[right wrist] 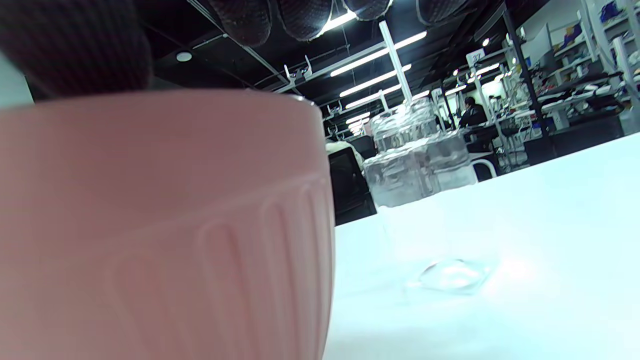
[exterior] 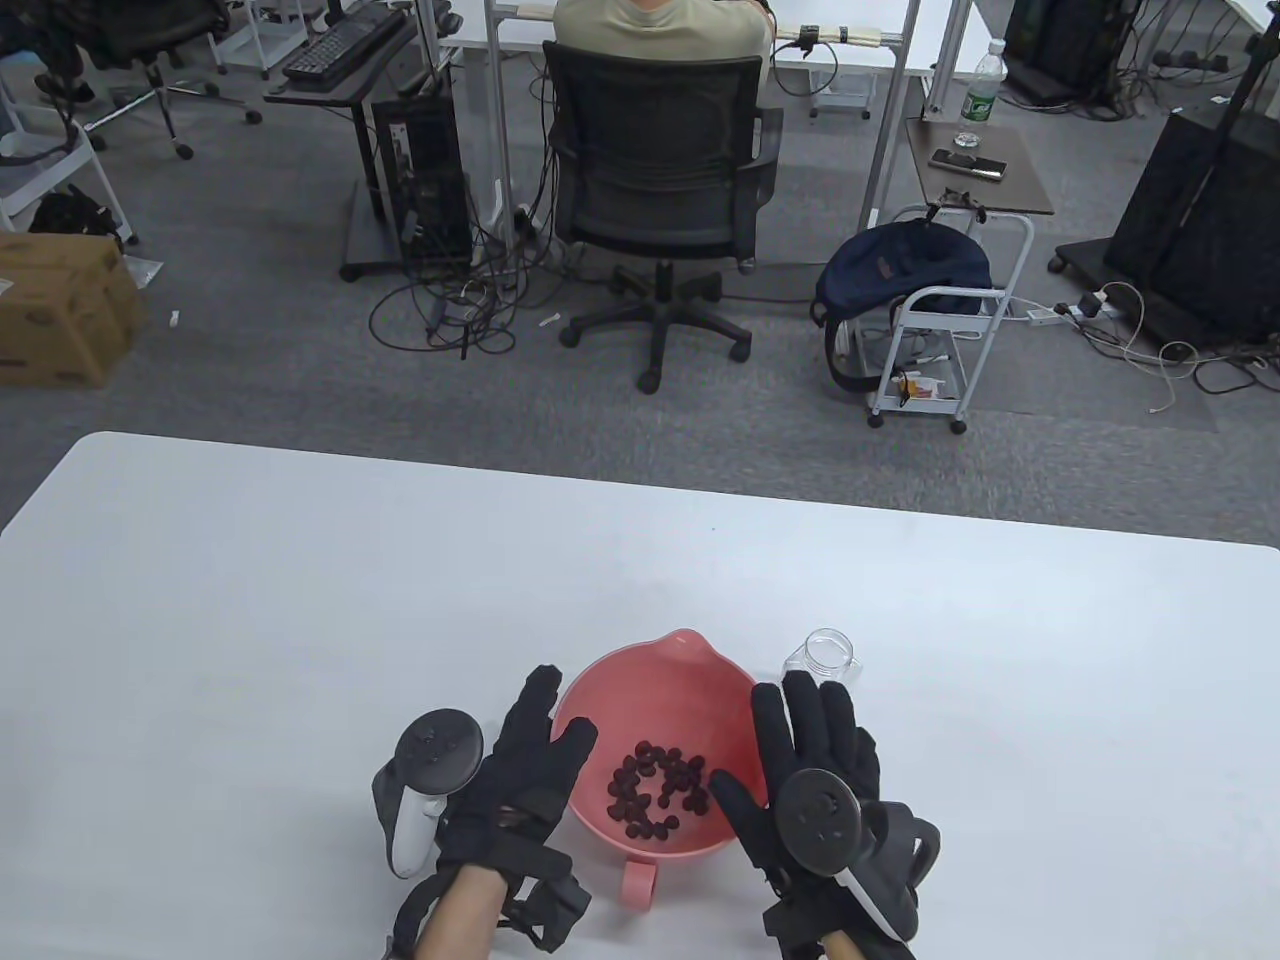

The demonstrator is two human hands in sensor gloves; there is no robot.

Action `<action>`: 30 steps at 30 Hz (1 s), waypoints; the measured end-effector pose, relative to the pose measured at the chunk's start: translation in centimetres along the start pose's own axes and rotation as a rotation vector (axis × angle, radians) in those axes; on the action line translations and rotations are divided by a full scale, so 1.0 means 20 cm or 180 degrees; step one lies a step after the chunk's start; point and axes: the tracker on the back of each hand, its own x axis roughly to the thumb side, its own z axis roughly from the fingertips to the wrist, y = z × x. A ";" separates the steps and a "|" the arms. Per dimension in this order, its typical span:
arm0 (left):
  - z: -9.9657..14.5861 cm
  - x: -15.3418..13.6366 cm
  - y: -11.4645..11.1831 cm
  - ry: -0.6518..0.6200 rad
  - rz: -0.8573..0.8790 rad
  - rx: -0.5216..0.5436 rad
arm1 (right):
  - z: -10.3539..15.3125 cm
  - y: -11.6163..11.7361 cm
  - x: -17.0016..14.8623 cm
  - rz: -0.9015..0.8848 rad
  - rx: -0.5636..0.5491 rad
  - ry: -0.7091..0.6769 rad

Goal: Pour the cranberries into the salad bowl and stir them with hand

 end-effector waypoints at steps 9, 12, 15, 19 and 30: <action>0.07 0.09 0.14 -0.0351 -0.1705 0.0866 | -0.02 -0.01 -0.06 0.0036 -0.0004 0.0197; 0.07 0.10 0.15 -0.0408 -0.2022 0.0898 | -0.03 0.00 -0.08 0.0084 0.0047 0.0294; 0.07 0.10 0.15 -0.0462 -0.2295 0.0849 | -0.03 0.01 -0.10 0.0159 0.0121 0.0424; 0.06 0.08 0.13 -0.0389 -0.2420 0.0737 | -0.04 0.03 -0.12 0.0091 0.0193 0.0468; 0.04 0.07 0.11 -0.0333 -0.2512 0.0718 | -0.04 0.03 -0.13 -0.0010 0.0216 0.0514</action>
